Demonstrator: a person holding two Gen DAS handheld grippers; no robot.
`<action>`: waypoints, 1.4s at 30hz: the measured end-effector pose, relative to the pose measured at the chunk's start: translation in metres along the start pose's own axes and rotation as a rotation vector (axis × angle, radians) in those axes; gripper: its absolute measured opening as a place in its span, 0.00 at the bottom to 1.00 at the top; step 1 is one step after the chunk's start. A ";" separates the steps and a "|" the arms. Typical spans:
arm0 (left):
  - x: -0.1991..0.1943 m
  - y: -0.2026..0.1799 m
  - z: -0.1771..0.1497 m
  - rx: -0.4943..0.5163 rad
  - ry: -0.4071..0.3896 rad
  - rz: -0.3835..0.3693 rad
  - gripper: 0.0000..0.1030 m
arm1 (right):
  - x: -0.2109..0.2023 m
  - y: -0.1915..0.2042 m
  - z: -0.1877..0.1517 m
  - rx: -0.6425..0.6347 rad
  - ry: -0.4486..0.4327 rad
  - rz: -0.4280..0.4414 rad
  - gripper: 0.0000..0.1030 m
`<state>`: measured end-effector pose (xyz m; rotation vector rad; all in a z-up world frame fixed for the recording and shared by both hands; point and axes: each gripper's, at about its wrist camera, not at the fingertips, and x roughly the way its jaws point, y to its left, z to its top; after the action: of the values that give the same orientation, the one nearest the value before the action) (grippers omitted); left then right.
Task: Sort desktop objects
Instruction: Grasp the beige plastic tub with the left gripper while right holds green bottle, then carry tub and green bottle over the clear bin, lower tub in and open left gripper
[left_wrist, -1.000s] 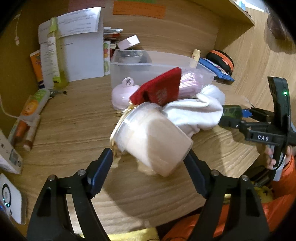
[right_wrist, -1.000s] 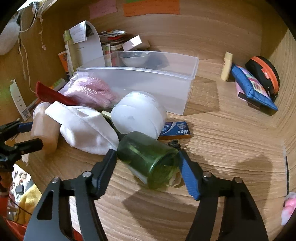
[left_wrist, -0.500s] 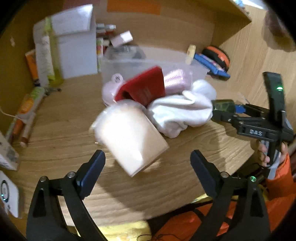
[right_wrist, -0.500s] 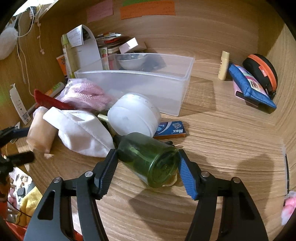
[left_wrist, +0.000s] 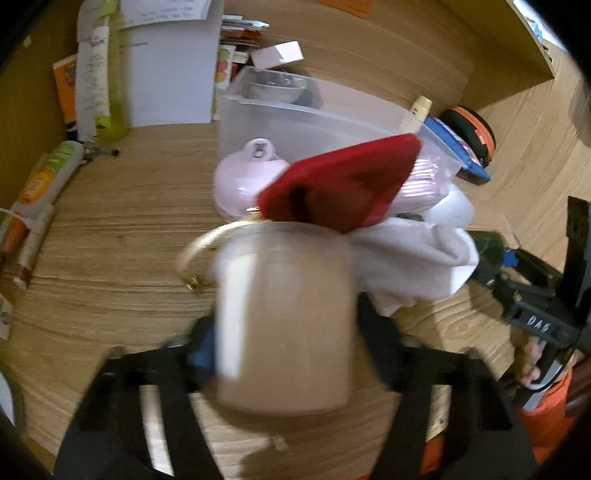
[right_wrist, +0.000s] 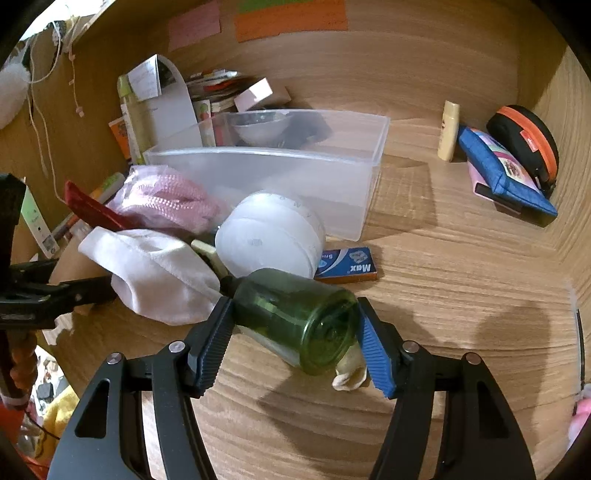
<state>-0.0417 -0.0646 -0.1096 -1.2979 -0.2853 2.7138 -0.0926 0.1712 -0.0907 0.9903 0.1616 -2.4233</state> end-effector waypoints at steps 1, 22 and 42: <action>-0.002 0.003 -0.001 -0.006 0.000 -0.011 0.55 | -0.002 0.001 0.000 -0.005 -0.006 -0.005 0.60; -0.066 -0.014 -0.018 0.051 -0.189 0.047 0.55 | -0.069 0.000 0.008 -0.021 -0.172 -0.041 0.60; -0.080 -0.010 0.089 0.057 -0.295 -0.015 0.55 | -0.069 -0.021 0.067 -0.013 -0.230 -0.037 0.60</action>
<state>-0.0610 -0.0806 0.0085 -0.8742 -0.2403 2.8729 -0.1031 0.1984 0.0035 0.7012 0.1149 -2.5445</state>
